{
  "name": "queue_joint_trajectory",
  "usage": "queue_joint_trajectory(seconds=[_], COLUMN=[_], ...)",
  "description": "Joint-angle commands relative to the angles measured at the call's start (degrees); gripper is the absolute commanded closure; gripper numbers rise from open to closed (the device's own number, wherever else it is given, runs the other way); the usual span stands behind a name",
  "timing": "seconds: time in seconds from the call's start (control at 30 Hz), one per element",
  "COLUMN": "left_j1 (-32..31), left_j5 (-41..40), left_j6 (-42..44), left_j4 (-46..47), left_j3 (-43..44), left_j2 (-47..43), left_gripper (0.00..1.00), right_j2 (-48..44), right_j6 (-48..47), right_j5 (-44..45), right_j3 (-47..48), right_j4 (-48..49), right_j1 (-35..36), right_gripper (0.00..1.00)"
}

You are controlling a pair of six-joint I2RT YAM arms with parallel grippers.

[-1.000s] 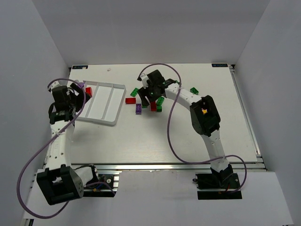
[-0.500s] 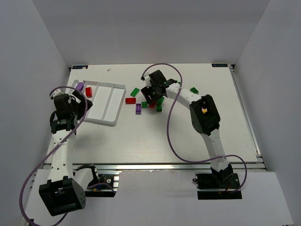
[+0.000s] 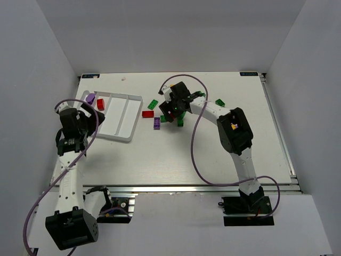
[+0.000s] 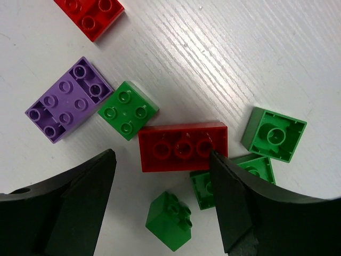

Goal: Sort the legos into containers by color

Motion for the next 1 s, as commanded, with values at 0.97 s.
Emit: queue_joint_trajectory(seconds=[0.97], left_j1=[0.1], left_j5=[2.1], left_j6=[-3.7], left_j4=[-0.1], left_j3=[-3.4], left_j2=[-6.3], left_gripper=[0.02], right_j2=[4.2], right_j6=[-82.0], right_j5=[-32.2], right_j3=[11.8], right_j4=[-27.7], right_j1=[-7.2], right_gripper=[0.16])
